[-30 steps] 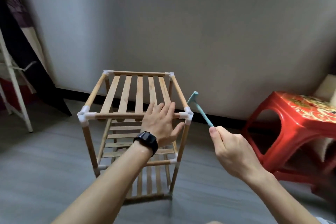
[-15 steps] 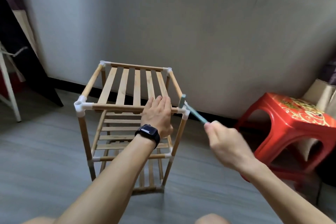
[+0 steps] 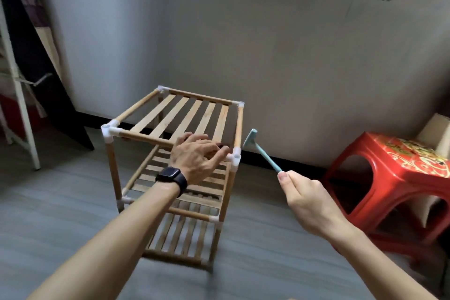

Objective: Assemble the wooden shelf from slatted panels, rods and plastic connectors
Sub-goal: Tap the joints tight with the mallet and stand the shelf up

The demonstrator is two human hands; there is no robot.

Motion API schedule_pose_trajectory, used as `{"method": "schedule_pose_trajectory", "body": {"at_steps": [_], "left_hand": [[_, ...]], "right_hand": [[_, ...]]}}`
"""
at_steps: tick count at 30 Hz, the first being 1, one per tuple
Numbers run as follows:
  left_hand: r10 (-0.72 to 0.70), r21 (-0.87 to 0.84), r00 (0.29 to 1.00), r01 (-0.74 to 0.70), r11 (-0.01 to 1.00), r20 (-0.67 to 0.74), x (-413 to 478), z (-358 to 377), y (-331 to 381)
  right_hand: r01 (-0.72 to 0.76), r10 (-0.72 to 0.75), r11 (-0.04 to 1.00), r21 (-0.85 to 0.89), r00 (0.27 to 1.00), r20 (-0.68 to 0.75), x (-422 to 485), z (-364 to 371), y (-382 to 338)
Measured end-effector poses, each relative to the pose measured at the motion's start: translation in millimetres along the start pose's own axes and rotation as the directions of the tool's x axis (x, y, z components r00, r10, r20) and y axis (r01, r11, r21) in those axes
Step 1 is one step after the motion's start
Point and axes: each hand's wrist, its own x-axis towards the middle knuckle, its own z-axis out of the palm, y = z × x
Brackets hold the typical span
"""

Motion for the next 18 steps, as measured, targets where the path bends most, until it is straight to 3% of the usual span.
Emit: {"method": "schedule_pose_trajectory", "body": {"at_steps": [6, 10, 14, 15, 17, 18], "left_hand": [[-0.302, -0.073, 0.947, 0.311, 0.948, 0.106, -16, -31, -64], [-0.491, -0.228, 0.869, 0.491, 0.841, 0.062, -30, -27, -58], [-0.488, -0.248, 0.872, 0.479, 0.842, 0.031, -35, -16, -54], [-0.488, -0.249, 0.872, 0.479, 0.842, 0.028, -35, -16, -54], [-0.489, -0.240, 0.871, 0.485, 0.841, 0.045, -36, -17, -57], [-0.489, -0.238, 0.871, 0.486, 0.841, 0.052, -36, -17, -59]], "right_hand": [[0.086, -0.087, 0.996, 0.040, 0.995, 0.041, 2, 17, -10], [0.216, -0.218, 0.976, 0.039, 0.975, 0.043, 11, 23, -39], [0.331, -0.270, 0.890, 0.312, 0.937, -0.223, 15, 30, -69], [0.318, -0.260, 0.880, 0.353, 0.944, -0.203, 16, 32, -73], [0.172, -0.193, 0.968, 0.184, 0.975, 0.105, 15, 43, -73], [0.127, -0.146, 0.985, 0.115, 0.973, 0.176, 13, 47, -70]]}}
